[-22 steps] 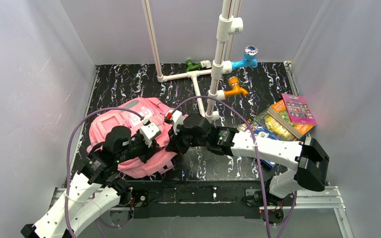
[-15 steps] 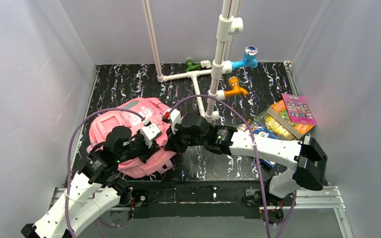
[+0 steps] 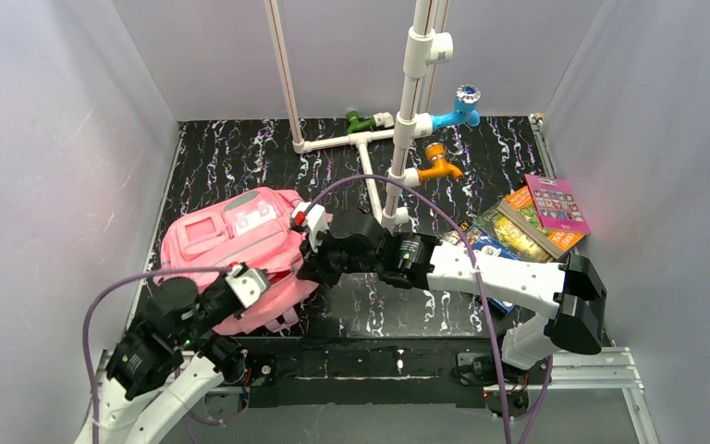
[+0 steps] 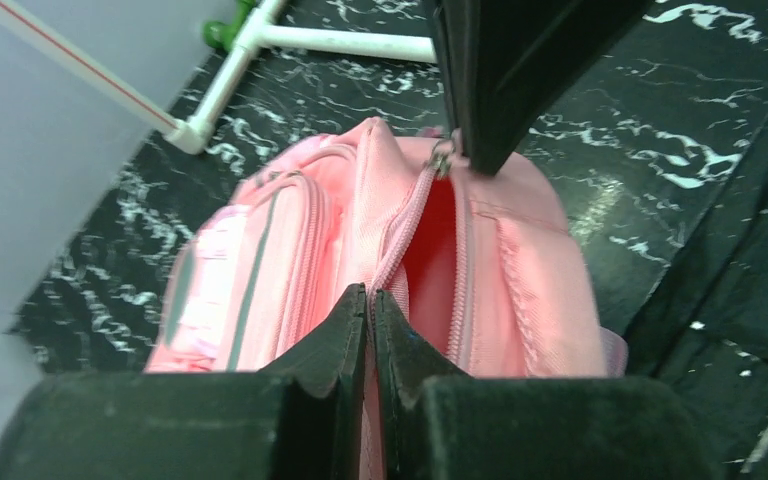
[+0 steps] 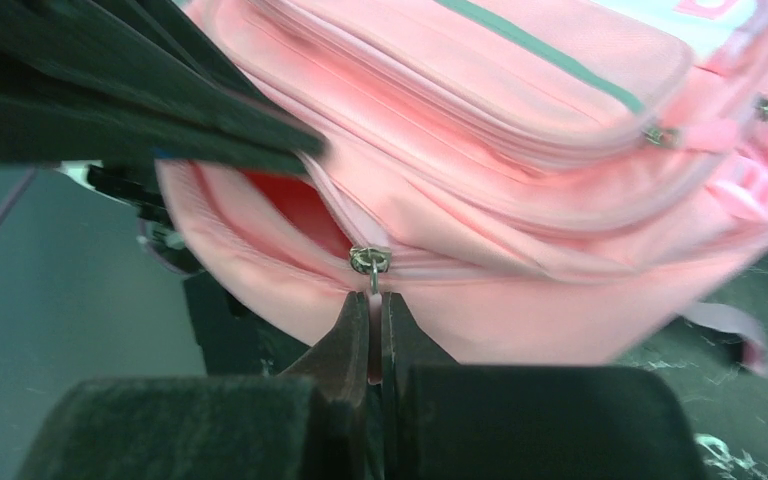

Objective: Pack the student bag
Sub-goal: Unzip the student bag at the center of the board.

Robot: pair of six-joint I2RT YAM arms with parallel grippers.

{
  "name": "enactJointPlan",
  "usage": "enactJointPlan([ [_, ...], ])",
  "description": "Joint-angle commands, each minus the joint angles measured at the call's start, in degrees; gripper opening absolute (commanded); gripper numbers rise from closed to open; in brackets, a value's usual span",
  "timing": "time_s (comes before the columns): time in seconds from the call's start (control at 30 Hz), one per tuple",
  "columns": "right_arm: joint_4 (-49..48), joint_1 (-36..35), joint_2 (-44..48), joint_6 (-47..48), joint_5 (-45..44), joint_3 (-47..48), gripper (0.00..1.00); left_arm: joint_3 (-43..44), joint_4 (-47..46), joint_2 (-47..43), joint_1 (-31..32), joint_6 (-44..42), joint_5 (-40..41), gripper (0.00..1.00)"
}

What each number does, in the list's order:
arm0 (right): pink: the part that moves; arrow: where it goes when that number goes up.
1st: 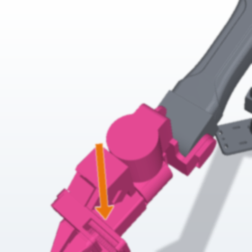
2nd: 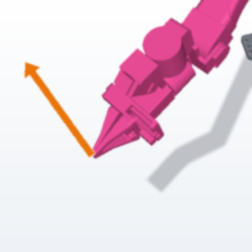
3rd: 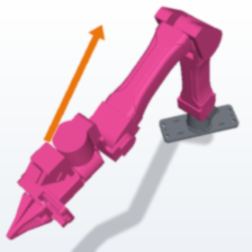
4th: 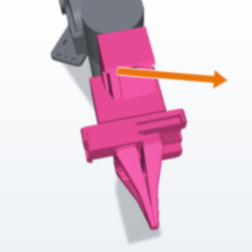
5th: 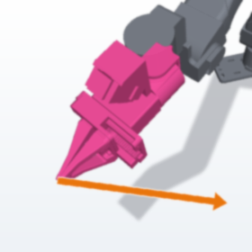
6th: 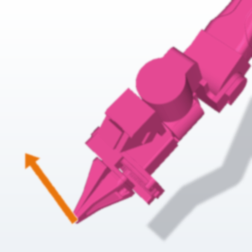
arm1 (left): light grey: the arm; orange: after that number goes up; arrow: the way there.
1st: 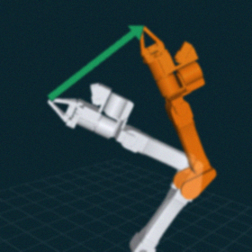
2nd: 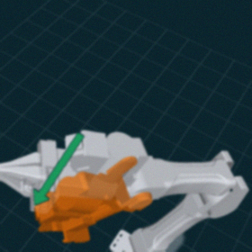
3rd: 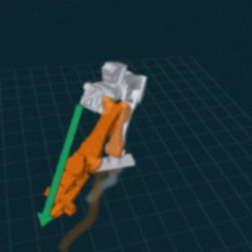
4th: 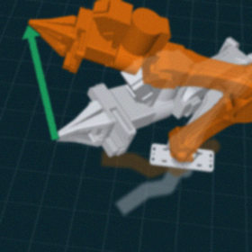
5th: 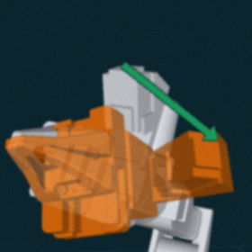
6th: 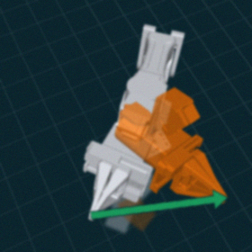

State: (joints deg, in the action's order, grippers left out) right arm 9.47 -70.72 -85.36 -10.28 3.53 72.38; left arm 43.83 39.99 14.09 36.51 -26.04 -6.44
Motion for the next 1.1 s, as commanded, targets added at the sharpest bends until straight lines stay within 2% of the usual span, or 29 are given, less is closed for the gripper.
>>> enactJointPlan([
  [0.0,14.61,2.15,2.32,7.37,-8.89,4.39,0.01,-0.04,6.8,-8.15,-1.01,-8.54,11.57,0.0],
  [0.13,23.7,3.48,-0.75,9.14,-11.6,7.79,0.01,2.12,5.3,-10.55,-1.02,-7.72,13.8,0.0],
  [0.37,22.52,5.64,-6.39,11.29,-11.31,10.15,0.01,6.79,4.66,-9.5,-0.98,-4.21,7.7,0.0],
  [0.57,16.84,9.52,-13.78,6.13,-10.14,11.3,0.01,9.11,1.21,-9.45,-1.02,-1.37,6.82,0.0],
  [0.73,13.43,9.89,-20.88,2.83,-15.3,13.97,0.01,10.91,-0.99,-8.68,-1.0,1.62,4.13,0.0],
  [0.93,13.1,9.99,-26.26,1.94,-20.15,18.47,0.01,10.37,-4.57,-6.53,-1.0,9.87,1.92,0.0],
  [0.97,13.49,9.99,-26.35,2.04,-20.8,19.02,0.03,10.19,-4.97,-5.74,-1.0,12.36,3.07,0.0],
  [1.07,17.51,9.64,-25.35,2.7,-22.53,21.93,0.26,8.54,-6.1,-2.39,-1.0,16.82,8.29,0.0],
])
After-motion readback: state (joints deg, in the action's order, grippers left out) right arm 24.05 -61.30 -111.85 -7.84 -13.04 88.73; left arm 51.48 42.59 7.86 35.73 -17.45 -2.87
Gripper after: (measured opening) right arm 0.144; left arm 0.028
